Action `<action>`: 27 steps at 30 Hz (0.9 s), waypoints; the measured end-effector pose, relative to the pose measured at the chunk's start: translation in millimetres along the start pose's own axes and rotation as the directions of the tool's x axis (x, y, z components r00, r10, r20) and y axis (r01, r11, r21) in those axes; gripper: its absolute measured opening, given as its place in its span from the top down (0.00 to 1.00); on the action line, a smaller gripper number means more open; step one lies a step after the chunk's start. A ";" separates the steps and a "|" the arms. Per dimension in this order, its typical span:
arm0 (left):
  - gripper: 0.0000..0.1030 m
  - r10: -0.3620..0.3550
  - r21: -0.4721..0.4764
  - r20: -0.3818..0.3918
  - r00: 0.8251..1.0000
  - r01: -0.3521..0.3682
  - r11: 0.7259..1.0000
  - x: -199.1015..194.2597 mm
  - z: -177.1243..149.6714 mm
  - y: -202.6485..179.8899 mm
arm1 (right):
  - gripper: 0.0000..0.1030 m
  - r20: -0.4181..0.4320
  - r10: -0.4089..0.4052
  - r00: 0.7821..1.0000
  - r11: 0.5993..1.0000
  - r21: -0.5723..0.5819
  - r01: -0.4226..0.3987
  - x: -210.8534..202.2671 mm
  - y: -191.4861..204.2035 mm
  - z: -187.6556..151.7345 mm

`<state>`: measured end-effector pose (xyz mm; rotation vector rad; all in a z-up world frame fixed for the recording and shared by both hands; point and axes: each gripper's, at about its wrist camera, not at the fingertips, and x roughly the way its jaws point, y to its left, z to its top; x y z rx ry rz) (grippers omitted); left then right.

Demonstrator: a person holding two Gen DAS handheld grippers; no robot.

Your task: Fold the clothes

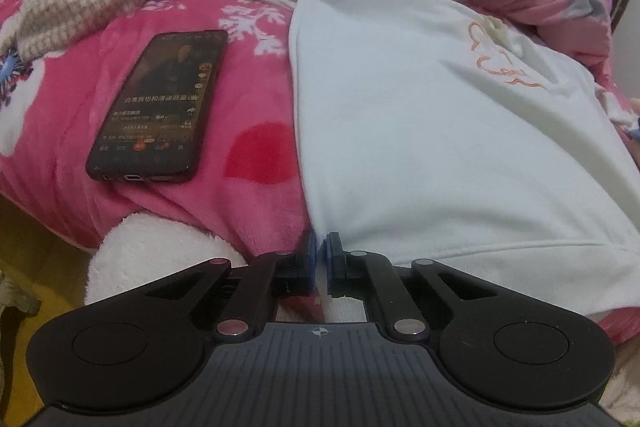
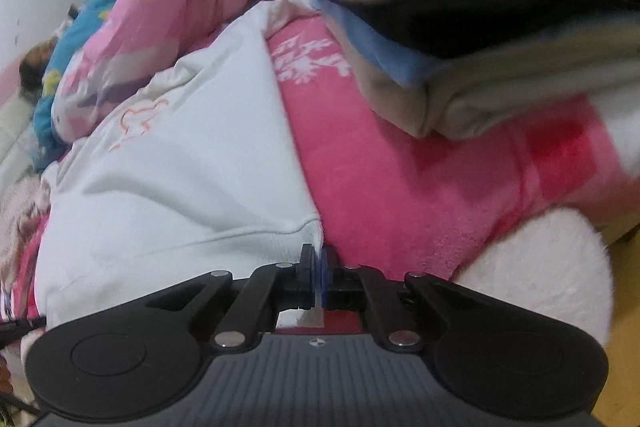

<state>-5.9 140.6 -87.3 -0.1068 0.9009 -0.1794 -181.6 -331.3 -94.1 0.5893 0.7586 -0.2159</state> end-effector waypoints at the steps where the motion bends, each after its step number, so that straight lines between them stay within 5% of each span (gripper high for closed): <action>1: 0.97 -0.001 0.013 0.006 1.000 0.001 1.000 -2.7 0.2 -0.4 | 0.97 0.018 0.004 1.000 1.000 0.002 -0.004 -3.2 0.2 2.1; 7: 0.93 -0.054 -0.041 0.012 0.998 0.055 0.998 -3.6 -1.0 9.4 | 0.96 0.069 0.021 0.997 0.996 -0.089 -0.015 -15.2 8.7 10.9; 9: 0.70 -0.100 -0.089 0.003 0.995 0.099 0.991 -5.8 -0.8 13.7 | 0.94 0.050 0.028 0.998 0.996 -0.080 -0.024 -14.2 10.2 13.3; 15: 0.56 -0.165 -0.078 -0.061 0.984 0.160 0.984 -9.3 -11.5 7.0 | 0.90 0.015 0.069 0.997 0.998 -0.001 -0.069 -12.5 -2.2 14.3; 22: 0.59 -0.183 -0.105 -0.095 0.979 0.172 0.979 10.4 -24.8 1.3 | 0.90 -0.023 0.127 0.992 0.990 0.063 -0.126 -4.5 -16.0 16.8; 24: 0.82 -0.200 -0.142 -0.080 0.977 0.187 0.972 11.7 -25.6 4.0 | 0.90 -0.027 0.147 0.989 0.987 0.069 -0.145 -2.8 -16.1 17.8; 27: 0.94 -0.196 -0.126 -0.044 0.980 0.189 0.974 -2.3 -24.1 3.4 | 0.95 -0.025 0.166 0.986 0.985 0.043 -0.165 -2.3 -10.5 18.7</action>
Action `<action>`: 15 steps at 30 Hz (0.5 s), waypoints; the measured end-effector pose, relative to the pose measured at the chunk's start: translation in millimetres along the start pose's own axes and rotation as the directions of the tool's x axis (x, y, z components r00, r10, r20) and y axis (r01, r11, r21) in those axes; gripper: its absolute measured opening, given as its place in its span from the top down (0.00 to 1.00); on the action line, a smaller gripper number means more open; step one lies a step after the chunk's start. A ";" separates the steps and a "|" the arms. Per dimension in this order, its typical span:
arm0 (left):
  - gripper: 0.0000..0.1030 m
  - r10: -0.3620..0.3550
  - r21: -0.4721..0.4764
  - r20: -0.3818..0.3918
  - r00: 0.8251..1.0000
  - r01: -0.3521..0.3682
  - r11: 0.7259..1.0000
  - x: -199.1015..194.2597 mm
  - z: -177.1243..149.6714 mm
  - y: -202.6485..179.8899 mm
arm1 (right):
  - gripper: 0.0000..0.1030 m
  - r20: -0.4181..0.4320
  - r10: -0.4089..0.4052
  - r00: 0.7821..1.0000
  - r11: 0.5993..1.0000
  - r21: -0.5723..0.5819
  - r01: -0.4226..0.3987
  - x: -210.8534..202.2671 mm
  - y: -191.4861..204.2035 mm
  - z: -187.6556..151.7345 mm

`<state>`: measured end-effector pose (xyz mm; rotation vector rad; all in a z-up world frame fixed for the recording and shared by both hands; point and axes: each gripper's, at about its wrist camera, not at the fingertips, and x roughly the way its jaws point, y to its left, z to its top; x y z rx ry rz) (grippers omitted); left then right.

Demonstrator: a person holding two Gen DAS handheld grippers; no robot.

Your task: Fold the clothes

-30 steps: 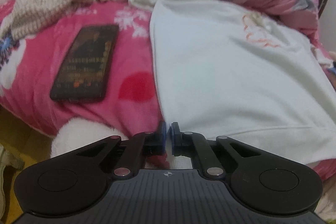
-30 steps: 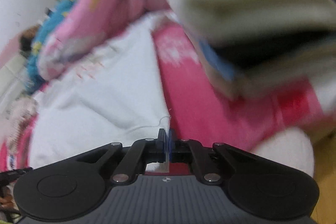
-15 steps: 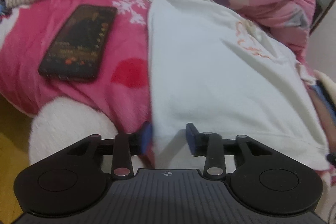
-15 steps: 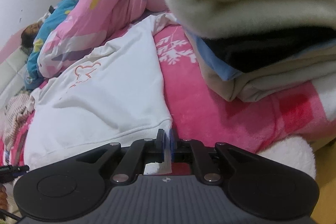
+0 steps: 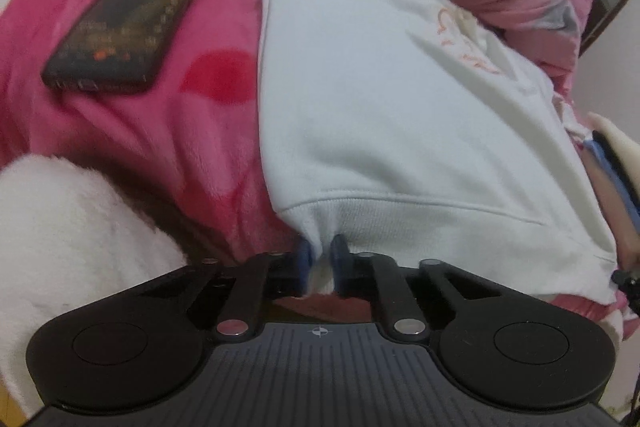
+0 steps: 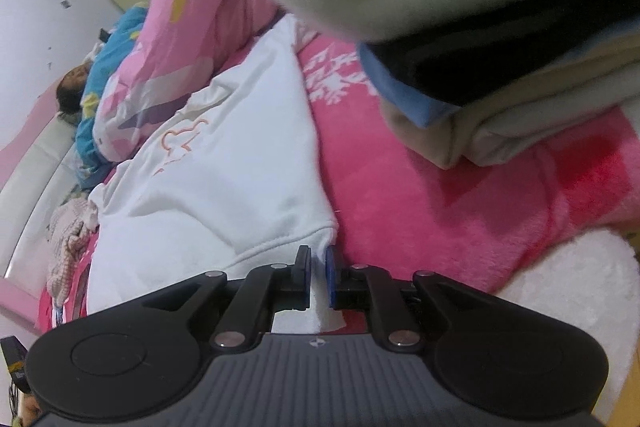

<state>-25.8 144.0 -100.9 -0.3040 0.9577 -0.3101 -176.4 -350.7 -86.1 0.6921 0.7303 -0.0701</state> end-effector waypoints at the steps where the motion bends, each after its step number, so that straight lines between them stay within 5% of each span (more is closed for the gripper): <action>1: 0.95 -0.007 -0.004 0.014 1.000 0.007 1.000 -9.3 0.3 -0.7 | 0.96 0.003 0.002 1.000 1.000 0.000 -0.002 -2.6 2.7 1.0; 7: 0.98 -0.014 0.028 0.095 0.995 0.011 1.000 -93.2 13.2 1.5 | 0.97 0.030 0.079 0.996 0.997 0.013 -0.080 -45.2 23.9 5.8; 12: 0.98 0.044 0.025 -0.021 0.999 -0.043 0.999 -64.5 7.0 15.7 | 0.97 -0.050 0.036 0.998 0.999 0.031 -0.034 -36.2 20.8 -7.3; 15: 0.98 0.046 0.060 -0.020 0.999 -0.045 0.997 -64.7 4.4 12.9 | 0.97 -0.045 0.029 0.999 0.998 0.054 -0.027 -36.1 17.8 -9.6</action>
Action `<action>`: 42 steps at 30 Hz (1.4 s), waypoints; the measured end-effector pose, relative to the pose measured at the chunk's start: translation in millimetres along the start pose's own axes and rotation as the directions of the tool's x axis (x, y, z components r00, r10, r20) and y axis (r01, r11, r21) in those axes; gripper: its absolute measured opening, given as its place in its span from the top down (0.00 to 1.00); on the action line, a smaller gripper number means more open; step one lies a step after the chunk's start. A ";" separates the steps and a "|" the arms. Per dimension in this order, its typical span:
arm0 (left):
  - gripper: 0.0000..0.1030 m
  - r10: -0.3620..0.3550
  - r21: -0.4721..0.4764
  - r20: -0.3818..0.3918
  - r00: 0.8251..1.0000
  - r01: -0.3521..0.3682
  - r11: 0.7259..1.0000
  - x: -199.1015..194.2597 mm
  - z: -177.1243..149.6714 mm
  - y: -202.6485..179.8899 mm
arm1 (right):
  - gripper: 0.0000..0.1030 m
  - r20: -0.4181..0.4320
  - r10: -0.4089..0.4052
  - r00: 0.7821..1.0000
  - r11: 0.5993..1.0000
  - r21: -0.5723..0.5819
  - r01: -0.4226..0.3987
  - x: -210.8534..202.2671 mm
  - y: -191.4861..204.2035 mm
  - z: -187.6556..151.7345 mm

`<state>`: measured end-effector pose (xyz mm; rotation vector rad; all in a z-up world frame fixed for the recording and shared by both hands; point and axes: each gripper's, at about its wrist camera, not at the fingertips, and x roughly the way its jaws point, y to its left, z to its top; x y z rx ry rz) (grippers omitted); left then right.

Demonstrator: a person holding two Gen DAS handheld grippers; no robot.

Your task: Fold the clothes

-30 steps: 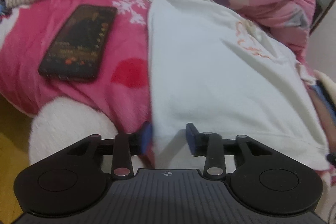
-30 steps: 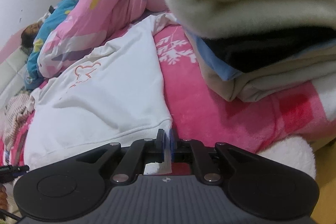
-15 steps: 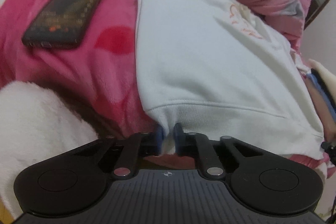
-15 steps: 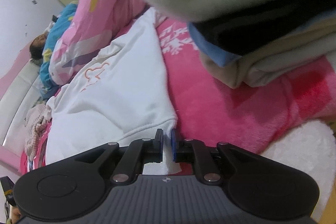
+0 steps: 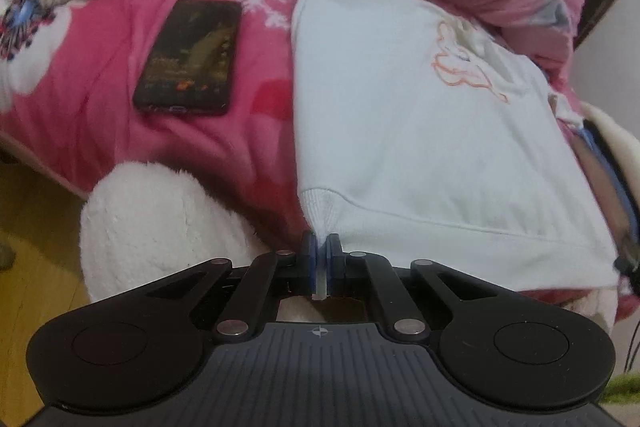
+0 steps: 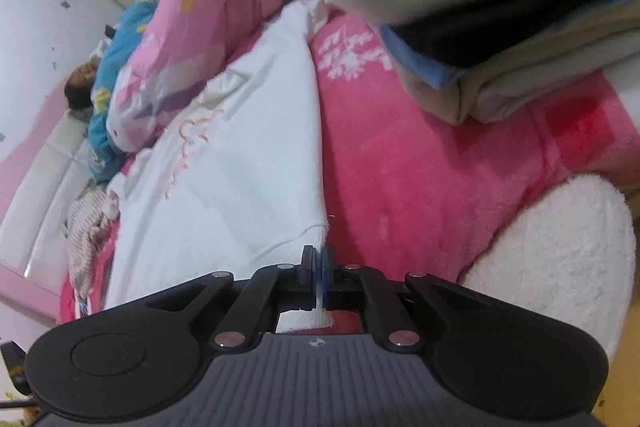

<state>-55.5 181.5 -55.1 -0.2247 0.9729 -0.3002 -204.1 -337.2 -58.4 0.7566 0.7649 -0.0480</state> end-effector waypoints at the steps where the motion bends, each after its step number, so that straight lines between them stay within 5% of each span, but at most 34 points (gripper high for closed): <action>1: 0.98 0.009 0.016 0.004 1.000 -0.009 1.000 -1.3 -0.1 -0.5 | 0.97 0.012 -0.001 1.000 1.000 -0.021 0.001 -4.7 4.0 1.0; 6: 0.94 0.088 0.144 -0.069 0.994 -0.077 0.987 26.9 -7.7 -8.2 | 0.96 -0.029 -0.096 0.995 0.987 -0.133 0.091 4.8 10.3 -0.6; 9: 0.93 0.180 0.236 -0.129 0.975 -0.146 0.961 43.8 -13.1 -17.6 | 0.94 -0.071 -0.317 0.946 0.929 -0.225 0.294 29.0 3.8 -8.3; 11: 0.85 0.177 0.241 -0.109 0.978 -0.147 0.959 35.4 -13.1 -16.7 | 0.94 -0.047 -0.352 0.935 0.914 -0.235 0.332 22.1 2.4 -9.8; 14: 0.81 0.152 0.183 -0.052 0.987 -0.140 0.973 16.4 -0.8 -6.7 | 0.94 0.025 -0.290 0.957 0.929 -0.232 0.288 -3.3 9.9 -4.4; 20: 0.80 0.085 0.099 0.141 0.986 -0.099 0.990 -5.0 52.1 -10.4 | 0.94 0.216 -0.104 0.971 0.886 -0.424 0.189 -24.8 71.7 17.9; 24: 0.77 0.018 0.072 0.250 0.968 -0.037 0.997 5.6 99.5 -23.6 | 0.90 0.294 0.127 0.948 0.794 -0.603 0.081 -9.1 138.5 48.3; 27: 0.77 0.019 0.021 0.307 0.952 -0.026 0.999 26.2 129.9 -29.1 | 0.70 0.290 0.279 0.916 0.715 -0.699 0.003 14.2 192.3 70.0; 32: 0.77 0.039 -0.120 0.302 0.952 -0.002 0.993 76.8 176.8 -36.8 | 0.65 0.143 0.411 0.900 0.572 -0.809 -0.132 75.9 279.9 108.8; 37: 0.77 0.051 -0.137 0.281 0.958 -0.012 0.990 121.4 203.9 -39.4 | 0.65 -0.015 0.315 0.949 0.574 -0.794 -0.202 179.0 341.6 140.7; 42: 0.77 0.076 -0.176 0.311 0.947 -0.021 0.984 151.9 199.3 -26.0 | 0.65 -0.178 0.260 0.949 0.472 -0.834 -0.286 260.4 394.8 128.1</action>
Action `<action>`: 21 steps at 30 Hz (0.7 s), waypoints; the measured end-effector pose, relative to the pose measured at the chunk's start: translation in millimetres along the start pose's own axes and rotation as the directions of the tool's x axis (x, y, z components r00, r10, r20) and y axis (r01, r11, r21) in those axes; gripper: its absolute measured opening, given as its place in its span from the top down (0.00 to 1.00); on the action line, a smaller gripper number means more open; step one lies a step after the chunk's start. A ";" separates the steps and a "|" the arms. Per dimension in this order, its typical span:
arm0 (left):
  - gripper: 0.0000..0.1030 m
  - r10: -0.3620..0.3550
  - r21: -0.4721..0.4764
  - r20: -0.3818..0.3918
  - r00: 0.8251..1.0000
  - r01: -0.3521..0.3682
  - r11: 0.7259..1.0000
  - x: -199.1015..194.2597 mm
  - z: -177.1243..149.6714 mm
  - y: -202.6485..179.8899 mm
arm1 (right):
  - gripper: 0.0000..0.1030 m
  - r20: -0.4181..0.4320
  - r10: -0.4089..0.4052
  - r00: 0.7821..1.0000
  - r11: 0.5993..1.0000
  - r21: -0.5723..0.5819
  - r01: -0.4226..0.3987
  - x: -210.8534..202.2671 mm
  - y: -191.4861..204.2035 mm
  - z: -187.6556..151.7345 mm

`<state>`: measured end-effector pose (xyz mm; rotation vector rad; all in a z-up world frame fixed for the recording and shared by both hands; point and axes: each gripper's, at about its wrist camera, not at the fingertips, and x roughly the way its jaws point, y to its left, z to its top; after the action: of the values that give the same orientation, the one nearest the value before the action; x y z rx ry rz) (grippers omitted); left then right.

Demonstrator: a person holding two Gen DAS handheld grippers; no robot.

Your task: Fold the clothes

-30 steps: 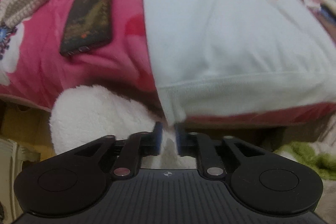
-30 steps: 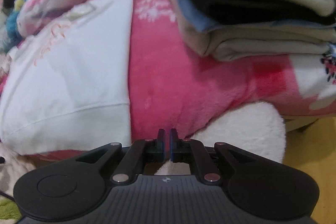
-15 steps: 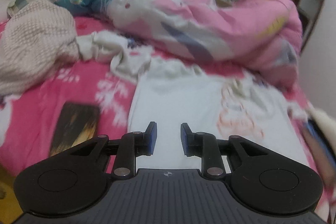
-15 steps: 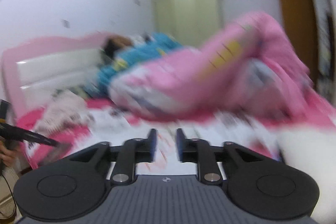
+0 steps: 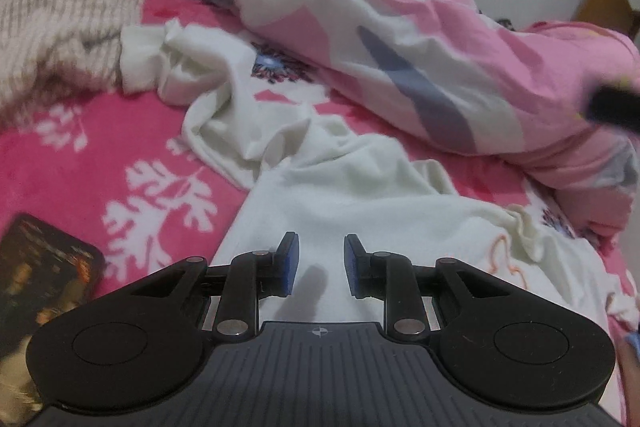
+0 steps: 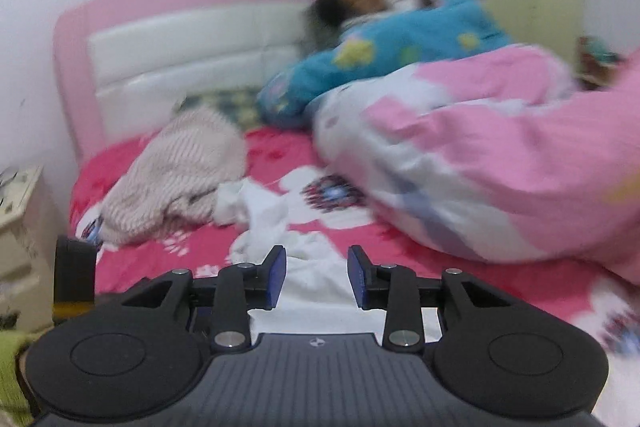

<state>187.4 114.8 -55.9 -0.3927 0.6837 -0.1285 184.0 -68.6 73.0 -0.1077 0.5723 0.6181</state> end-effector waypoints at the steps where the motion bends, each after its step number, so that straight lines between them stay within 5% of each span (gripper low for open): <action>1: 0.77 -0.006 -0.017 0.001 1.000 0.006 1.000 5.9 -3.5 4.5 | 0.65 -0.020 0.030 0.999 0.999 -0.013 -0.031 17.5 5.9 7.1; 10: 0.77 -0.107 -0.095 0.057 0.993 0.112 0.989 18.4 -15.8 34.0 | 0.64 -0.149 0.169 0.974 0.945 -0.256 -0.203 200.2 73.7 78.4; 13: 0.77 -0.136 -0.122 0.059 0.989 0.143 0.982 19.3 -16.2 39.8 | 0.50 -0.208 0.211 0.955 0.892 -0.357 -0.275 249.5 99.3 95.4; 17: 0.77 -0.153 -0.133 0.062 0.986 0.160 0.978 18.8 -17.4 42.1 | 0.44 -0.305 0.173 0.937 0.804 -0.506 -0.313 311.9 127.1 104.8; 21: 0.77 -0.157 -0.131 0.067 0.985 0.165 0.978 19.0 -18.9 42.6 | 0.36 -0.418 0.150 0.896 0.814 -0.463 -0.352 365.3 130.5 108.4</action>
<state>189.5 143.4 -97.2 -0.5809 0.6060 -0.2244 403.7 255.2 -22.9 -0.6932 0.7706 1.0264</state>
